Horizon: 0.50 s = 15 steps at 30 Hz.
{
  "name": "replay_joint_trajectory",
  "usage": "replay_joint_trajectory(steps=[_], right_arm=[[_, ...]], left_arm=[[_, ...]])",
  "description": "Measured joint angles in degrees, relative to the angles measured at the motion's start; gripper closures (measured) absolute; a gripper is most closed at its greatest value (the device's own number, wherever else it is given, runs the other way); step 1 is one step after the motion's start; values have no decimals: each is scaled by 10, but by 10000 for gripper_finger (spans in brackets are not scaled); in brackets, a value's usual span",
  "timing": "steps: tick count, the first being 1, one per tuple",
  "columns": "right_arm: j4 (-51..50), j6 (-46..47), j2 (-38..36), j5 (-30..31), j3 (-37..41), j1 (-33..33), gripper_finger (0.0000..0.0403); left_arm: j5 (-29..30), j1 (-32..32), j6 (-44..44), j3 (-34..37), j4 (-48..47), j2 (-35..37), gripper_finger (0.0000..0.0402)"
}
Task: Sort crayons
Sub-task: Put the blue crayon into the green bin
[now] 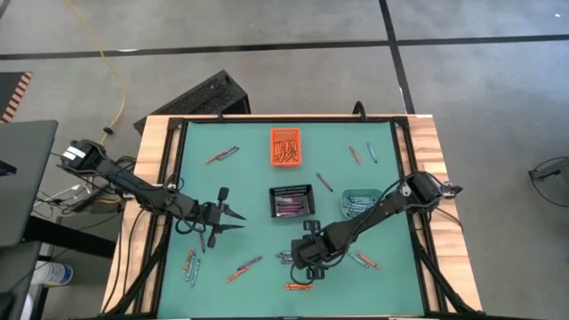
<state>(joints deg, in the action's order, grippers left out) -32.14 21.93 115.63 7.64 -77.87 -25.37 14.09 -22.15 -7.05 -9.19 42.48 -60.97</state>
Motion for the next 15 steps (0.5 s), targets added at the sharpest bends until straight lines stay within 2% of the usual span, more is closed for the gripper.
replay_joint_trajectory(steps=[10,15], right_arm=[[61,-1,-6,2,47,-3,314],[60,-9,-7,2,48,4,362]], left_arm=[[-3,0,2,0,-3,0,308],[-3,0,2,0,-5,0,308]])
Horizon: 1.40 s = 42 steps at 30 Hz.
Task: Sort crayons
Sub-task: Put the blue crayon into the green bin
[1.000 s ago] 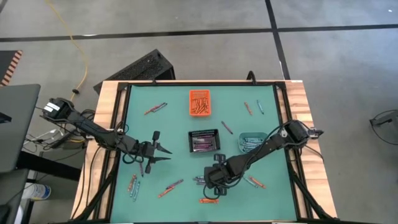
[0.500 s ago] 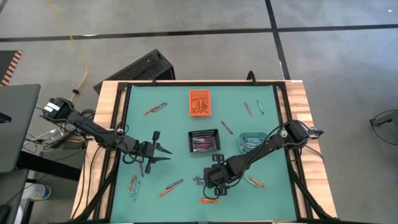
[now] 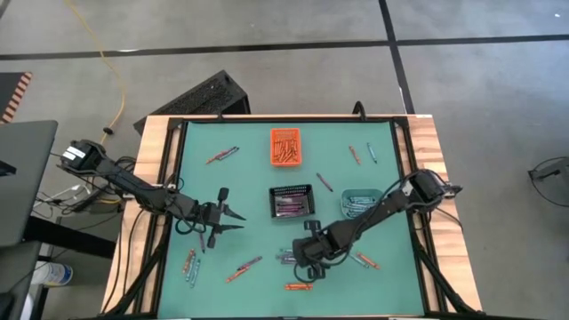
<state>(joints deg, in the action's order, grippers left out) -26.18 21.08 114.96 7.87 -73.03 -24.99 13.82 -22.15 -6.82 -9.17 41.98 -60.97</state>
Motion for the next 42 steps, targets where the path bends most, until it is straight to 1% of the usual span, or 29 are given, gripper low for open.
replay_joint_trajectory(steps=[3,7,10,13,16,20,24,28,31,34,36,38,42], right_arm=[[-13,-2,1,-1,-6,8,393],[-28,-6,3,-9,-17,22,392],[-59,-22,5,-13,-37,33,394],[-121,-36,7,1,-70,46,399],[-194,-36,7,13,-118,57,400],[-291,-51,2,14,-168,55,401],[-350,-42,-35,21,-173,55,402],[-402,-16,-96,74,-173,48,402],[-483,25,-148,101,-174,29,402],[-562,95,-196,118,-165,10,402],[-586,140,-231,119,-138,-1,402],[-589,177,-266,118,-95,-13,403],[-582,228,-328,116,16,-36,403]], left_arm=[[0,0,0,0,0,0,308],[0,0,0,0,0,0,308],[0,0,0,0,-1,0,308],[0,0,0,0,-2,0,308],[0,0,1,0,-8,0,308],[0,0,2,0,-13,0,308],[0,0,5,0,-19,0,308],[0,0,6,0,-23,0,308],[0,0,6,0,-24,0,308],[0,0,6,0,-24,0,308],[0,0,8,0,-24,0,308],[0,0,11,0,-24,0,308],[0,0,27,0,-18,0,308]])
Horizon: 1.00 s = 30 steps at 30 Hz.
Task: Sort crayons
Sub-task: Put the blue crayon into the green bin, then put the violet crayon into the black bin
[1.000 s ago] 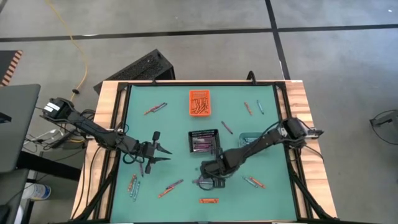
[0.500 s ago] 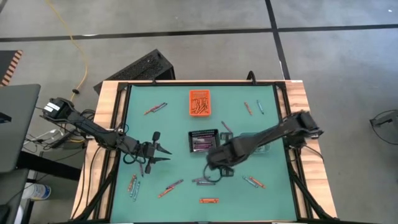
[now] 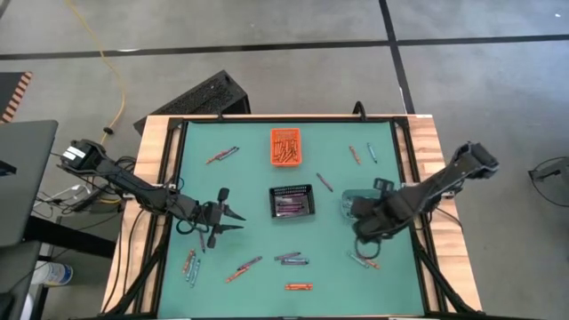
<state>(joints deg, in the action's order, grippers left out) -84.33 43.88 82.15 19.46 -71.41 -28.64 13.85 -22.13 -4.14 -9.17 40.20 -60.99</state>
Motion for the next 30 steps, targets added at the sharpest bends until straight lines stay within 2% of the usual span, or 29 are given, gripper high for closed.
replay_joint_trajectory(steps=[4,8,12,15,21,30], right_arm=[[46,26,-56,0,93,-22,401],[107,7,-100,1,160,-37,400],[132,-31,-117,3,214,-41,399],[132,-43,-117,31,248,-34,396],[149,-92,-105,59,286,-23,365],[145,-94,-97,66,286,-23,313]], left_arm=[[0,0,39,-9,0,0,308],[-1,0,81,-17,-4,0,308],[2,0,141,-23,-4,0,308],[4,0,197,-24,8,0,308],[10,-1,292,-24,8,0,308],[102,-40,344,-24,8,-1,308]])
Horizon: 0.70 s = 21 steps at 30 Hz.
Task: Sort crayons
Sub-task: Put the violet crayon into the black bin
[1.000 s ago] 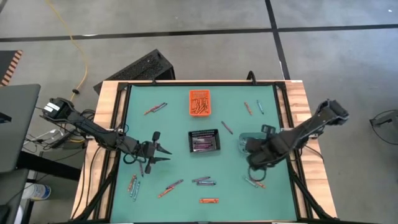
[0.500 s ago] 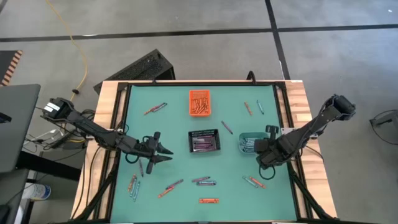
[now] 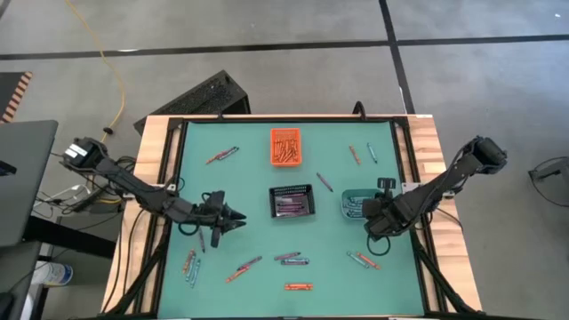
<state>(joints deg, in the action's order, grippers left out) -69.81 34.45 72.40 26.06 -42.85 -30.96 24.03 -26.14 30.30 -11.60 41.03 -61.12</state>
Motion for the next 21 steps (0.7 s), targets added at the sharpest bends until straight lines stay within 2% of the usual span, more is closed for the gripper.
replay_joint_trajectory(steps=[4,8,14,18,21], right_arm=[[-8,8,0,-11,-13,0,296],[-8,21,0,-47,-62,0,290],[8,133,0,-53,-159,0,294],[93,204,0,-40,-189,-16,295],[198,195,1,12,-181,-43,296]], left_arm=[[8,-16,24,0,0,0,308],[9,-41,40,0,0,0,308],[48,-90,38,0,0,0,308],[40,-130,40,-1,0,-18,308],[37,-161,62,-25,-21,-57,308]])
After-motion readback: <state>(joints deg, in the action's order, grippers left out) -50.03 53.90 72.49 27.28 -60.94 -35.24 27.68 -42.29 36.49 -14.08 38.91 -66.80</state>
